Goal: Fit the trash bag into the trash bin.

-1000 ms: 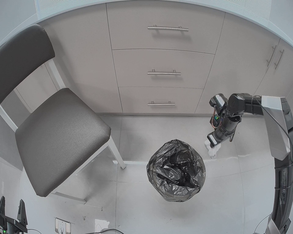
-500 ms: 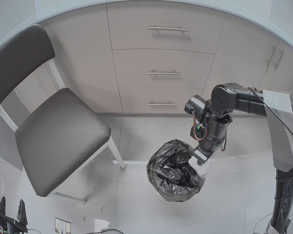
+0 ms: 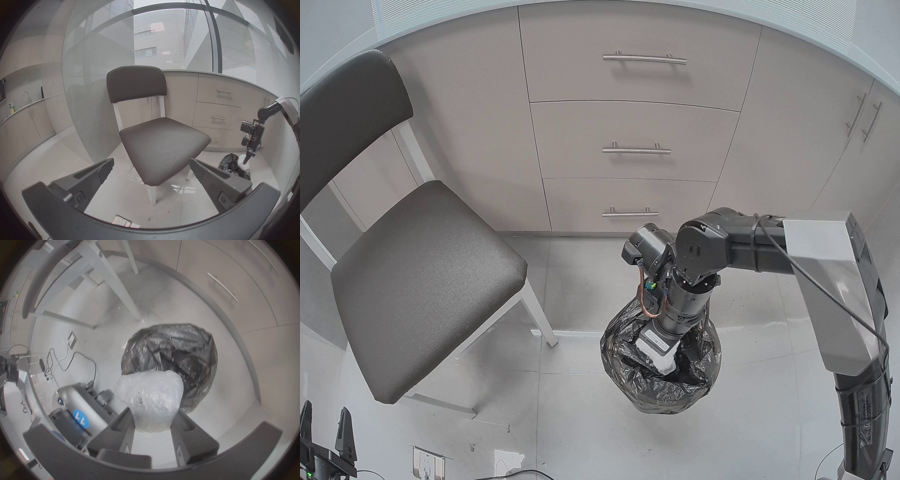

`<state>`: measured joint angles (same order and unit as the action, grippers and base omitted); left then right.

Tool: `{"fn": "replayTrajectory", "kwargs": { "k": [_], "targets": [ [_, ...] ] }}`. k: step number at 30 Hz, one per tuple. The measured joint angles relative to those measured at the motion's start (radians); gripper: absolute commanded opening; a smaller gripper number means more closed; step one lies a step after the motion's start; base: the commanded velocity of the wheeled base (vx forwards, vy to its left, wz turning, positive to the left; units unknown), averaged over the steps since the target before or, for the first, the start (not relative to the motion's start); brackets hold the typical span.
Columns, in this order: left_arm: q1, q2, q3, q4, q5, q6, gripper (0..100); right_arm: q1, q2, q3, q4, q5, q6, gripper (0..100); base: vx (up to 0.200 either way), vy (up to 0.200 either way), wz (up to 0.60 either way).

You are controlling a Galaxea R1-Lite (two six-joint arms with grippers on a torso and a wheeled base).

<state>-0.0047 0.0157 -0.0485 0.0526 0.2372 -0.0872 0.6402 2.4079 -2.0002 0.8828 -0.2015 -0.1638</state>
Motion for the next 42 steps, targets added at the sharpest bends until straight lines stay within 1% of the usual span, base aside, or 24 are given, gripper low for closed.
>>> {"fn": "replayTrajectory", "kwargs": {
  "k": [3,10,17,22,26,30,32,38,42],
  "targets": [
    [0.0,0.0,0.004,-0.011,0.001,-0.028,100,0.013,0.022,0.0,-0.058,-0.024,0.014,0,0.0,0.0,0.0],
    [0.0,0.0,0.011,-0.014,0.009,-0.037,100,0.026,0.049,0.0,-0.059,-0.035,0.034,0,0.0,0.0,0.0],
    [0.0,0.0,0.013,-0.014,-0.007,0.02,100,0.028,0.056,0.0,-0.056,-0.035,0.042,0,0.0,0.0,0.0],
    [0.0,0.0,0.014,-0.012,-0.039,0.056,100,0.028,0.058,0.0,-0.066,-0.04,0.041,0,0.0,0.0,0.0],
    [0.001,0.0,0.013,-0.012,-0.063,0.11,100,0.027,0.063,0.0,-0.12,-0.042,0.04,0,0.0,0.0,0.0],
    [0.001,0.0,0.011,-0.01,-0.074,0.124,100,0.021,0.073,0.0,-0.193,-0.059,0.025,0,0.0,0.0,0.0],
    [0.001,0.0,0.011,-0.01,-0.077,0.126,100,0.017,0.078,0.0,-0.204,-0.076,0.008,0,0.0,0.0,0.0],
    [0.002,0.0,0.009,-0.01,-0.078,0.132,100,0.001,0.089,0.0,-0.213,-0.093,-0.041,0,0.0,0.0,0.0],
    [0.002,0.0,0.01,-0.01,-0.081,0.171,100,-0.009,0.096,0.0,-0.24,-0.102,-0.056,0,0.0,0.0,0.0]
  ]
}}
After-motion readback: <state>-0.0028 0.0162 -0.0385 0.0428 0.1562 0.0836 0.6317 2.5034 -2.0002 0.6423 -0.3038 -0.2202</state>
